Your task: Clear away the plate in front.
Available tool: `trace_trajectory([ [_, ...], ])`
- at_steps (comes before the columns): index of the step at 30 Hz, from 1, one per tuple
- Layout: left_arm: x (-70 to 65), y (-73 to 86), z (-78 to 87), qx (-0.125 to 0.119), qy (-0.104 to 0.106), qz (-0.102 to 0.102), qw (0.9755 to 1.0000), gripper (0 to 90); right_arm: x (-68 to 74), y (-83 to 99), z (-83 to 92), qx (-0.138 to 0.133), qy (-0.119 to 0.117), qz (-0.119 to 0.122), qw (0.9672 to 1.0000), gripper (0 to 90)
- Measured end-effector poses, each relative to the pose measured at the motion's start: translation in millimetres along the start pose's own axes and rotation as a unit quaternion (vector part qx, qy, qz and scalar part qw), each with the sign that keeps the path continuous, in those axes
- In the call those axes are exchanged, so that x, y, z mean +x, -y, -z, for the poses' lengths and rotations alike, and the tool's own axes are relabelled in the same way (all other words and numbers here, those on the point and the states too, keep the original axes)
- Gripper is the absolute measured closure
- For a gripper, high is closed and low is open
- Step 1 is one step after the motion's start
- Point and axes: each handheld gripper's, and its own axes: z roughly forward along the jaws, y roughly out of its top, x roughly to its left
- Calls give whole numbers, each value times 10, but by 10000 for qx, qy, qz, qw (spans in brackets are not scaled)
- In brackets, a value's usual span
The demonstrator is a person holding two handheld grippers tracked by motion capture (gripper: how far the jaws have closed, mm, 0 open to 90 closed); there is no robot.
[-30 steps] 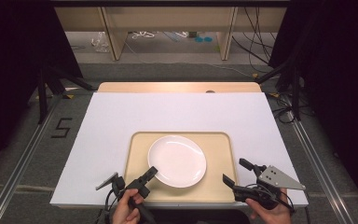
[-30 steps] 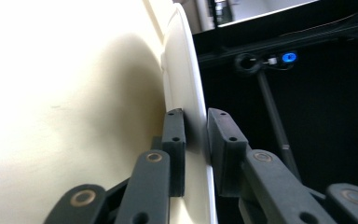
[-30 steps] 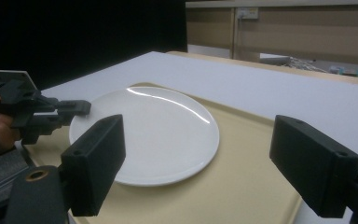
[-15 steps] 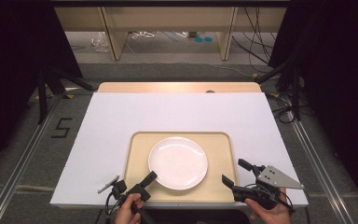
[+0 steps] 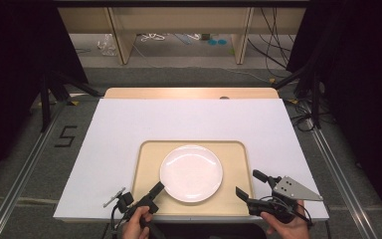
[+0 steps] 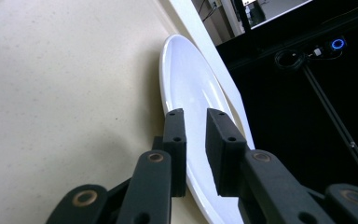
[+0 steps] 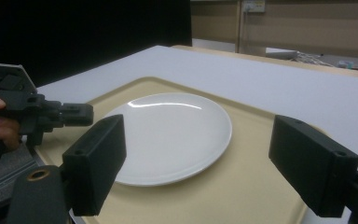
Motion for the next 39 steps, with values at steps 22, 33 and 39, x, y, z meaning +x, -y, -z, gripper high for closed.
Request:
trace_trajectory([
  [22, -183, -154, 48, -4, 367, -1303, 9908, 586, 1, 1, -2, -131, -50, -38, 9999, 194],
  [33, -267, -256, 98, -227, 295, -2230, 9741, 460, -4, -3, 8, -90, -32, -8, 10000, 186],
  [39, -266, -345, 115, -407, 201, -2533, 9663, 421, -2, 2, 9, -66, -1, -31, 10000, 185],
])
